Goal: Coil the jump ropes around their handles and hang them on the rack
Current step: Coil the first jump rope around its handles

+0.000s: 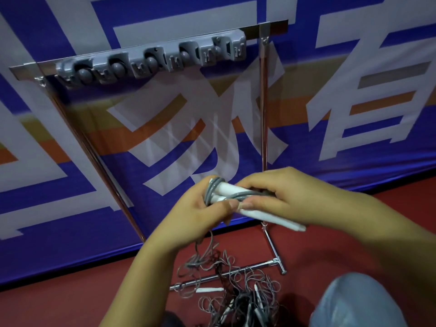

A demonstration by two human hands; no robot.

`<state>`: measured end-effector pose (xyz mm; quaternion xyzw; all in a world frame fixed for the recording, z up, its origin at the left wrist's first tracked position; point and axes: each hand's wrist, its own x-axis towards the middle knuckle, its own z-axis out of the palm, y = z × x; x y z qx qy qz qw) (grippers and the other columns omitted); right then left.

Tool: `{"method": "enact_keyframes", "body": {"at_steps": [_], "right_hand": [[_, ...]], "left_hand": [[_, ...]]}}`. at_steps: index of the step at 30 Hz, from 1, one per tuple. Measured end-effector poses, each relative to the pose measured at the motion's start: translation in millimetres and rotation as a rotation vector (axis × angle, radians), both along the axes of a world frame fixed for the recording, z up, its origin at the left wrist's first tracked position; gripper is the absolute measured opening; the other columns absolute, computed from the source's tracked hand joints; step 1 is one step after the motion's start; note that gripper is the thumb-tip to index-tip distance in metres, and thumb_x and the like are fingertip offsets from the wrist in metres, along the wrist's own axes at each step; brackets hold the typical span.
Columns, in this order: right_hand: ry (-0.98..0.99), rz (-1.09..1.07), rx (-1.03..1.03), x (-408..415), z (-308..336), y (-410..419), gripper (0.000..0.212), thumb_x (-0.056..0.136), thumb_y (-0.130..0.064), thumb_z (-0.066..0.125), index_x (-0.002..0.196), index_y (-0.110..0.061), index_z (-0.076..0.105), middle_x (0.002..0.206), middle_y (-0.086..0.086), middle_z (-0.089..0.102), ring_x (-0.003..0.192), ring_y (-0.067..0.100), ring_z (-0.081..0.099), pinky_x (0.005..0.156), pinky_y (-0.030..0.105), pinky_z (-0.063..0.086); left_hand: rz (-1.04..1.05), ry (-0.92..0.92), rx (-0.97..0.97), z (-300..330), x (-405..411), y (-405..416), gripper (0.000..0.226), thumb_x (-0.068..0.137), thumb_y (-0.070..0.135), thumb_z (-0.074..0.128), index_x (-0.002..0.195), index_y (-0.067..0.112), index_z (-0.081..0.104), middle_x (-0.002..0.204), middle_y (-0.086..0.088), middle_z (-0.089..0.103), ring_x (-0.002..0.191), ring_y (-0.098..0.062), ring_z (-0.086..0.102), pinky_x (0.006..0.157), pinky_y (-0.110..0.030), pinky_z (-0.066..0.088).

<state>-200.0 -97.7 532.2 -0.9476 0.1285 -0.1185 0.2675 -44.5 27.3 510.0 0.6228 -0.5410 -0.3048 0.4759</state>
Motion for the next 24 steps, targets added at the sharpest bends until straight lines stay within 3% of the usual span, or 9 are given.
{"method": "enact_keyframes", "body": {"at_steps": [3,7,10,12,16,20,23,24], "right_hand": [[-0.106,-0.040,0.155,0,-10,4,0.027,0.085,-0.049,0.054,0.109,-0.041,0.063,0.092,-0.007,0.070,0.085,0.002,0.063,0.077,0.027,0.050],[-0.286,-0.094,0.423,0,-27,8,0.029,0.085,-0.036,0.062,0.107,-0.054,0.057,0.103,-0.017,0.071,0.097,-0.006,0.063,0.091,0.021,0.049],[-0.225,-0.043,0.558,-3,-32,9,0.030,0.080,-0.043,0.061,0.107,-0.057,0.059,0.100,0.001,0.072,0.095,0.014,0.069,0.092,0.039,0.052],[-0.087,0.052,0.665,-7,-30,7,0.040,0.079,-0.047,0.058,0.118,-0.052,0.051,0.095,0.009,0.071,0.089,0.024,0.070,0.085,0.045,0.055],[0.049,0.147,0.799,-9,-27,3,0.044,0.083,-0.042,0.052,0.125,-0.033,0.041,0.093,0.005,0.072,0.088,0.023,0.072,0.075,0.039,0.058],[0.090,0.096,0.816,-6,-37,1,0.046,0.081,-0.046,0.052,0.116,-0.015,0.055,0.106,0.008,0.070,0.099,0.022,0.069,0.089,0.047,0.054],[0.151,0.123,0.891,-6,-40,-2,0.061,0.080,-0.054,0.055,0.121,-0.008,0.053,0.113,0.018,0.067,0.104,0.034,0.066,0.085,0.054,0.054],[0.163,0.132,0.910,-6,-38,-2,0.062,0.080,-0.055,0.055,0.120,-0.007,0.052,0.112,0.018,0.067,0.102,0.034,0.067,0.080,0.049,0.056]], "left_hand": [[0.001,-0.001,0.022,2,3,-1,0.021,0.083,0.025,0.072,0.094,0.015,0.058,0.062,0.006,0.058,0.052,-0.008,0.046,0.051,-0.021,0.038],[0.018,0.051,0.017,-2,-1,-5,0.020,0.086,0.015,0.067,0.103,0.012,0.057,0.066,0.010,0.054,0.052,0.003,0.048,0.051,-0.011,0.039],[-0.007,0.029,-0.022,-6,1,-2,0.023,0.082,0.020,0.072,0.098,0.015,0.057,0.072,0.009,0.058,0.066,-0.003,0.055,0.060,-0.021,0.047],[-0.060,-0.016,-0.024,-9,3,0,0.027,0.076,0.027,0.072,0.095,0.017,0.057,0.075,0.006,0.058,0.072,-0.012,0.056,0.067,-0.035,0.050],[-0.087,-0.022,-0.019,-10,4,-1,0.025,0.072,0.032,0.069,0.091,0.023,0.056,0.076,0.003,0.057,0.072,-0.015,0.055,0.067,-0.041,0.051],[-0.124,-0.102,-0.021,-8,5,-6,0.031,0.074,0.033,0.070,0.095,0.018,0.053,0.076,0.003,0.058,0.070,-0.011,0.056,0.063,-0.033,0.048],[-0.140,-0.102,-0.012,-7,6,-7,0.030,0.076,0.026,0.070,0.096,0.012,0.052,0.073,0.005,0.057,0.066,-0.008,0.055,0.059,-0.026,0.046],[-0.145,-0.115,-0.011,-6,6,-7,0.031,0.076,0.026,0.071,0.096,0.012,0.052,0.073,0.004,0.057,0.067,-0.009,0.055,0.059,-0.028,0.046]]}}
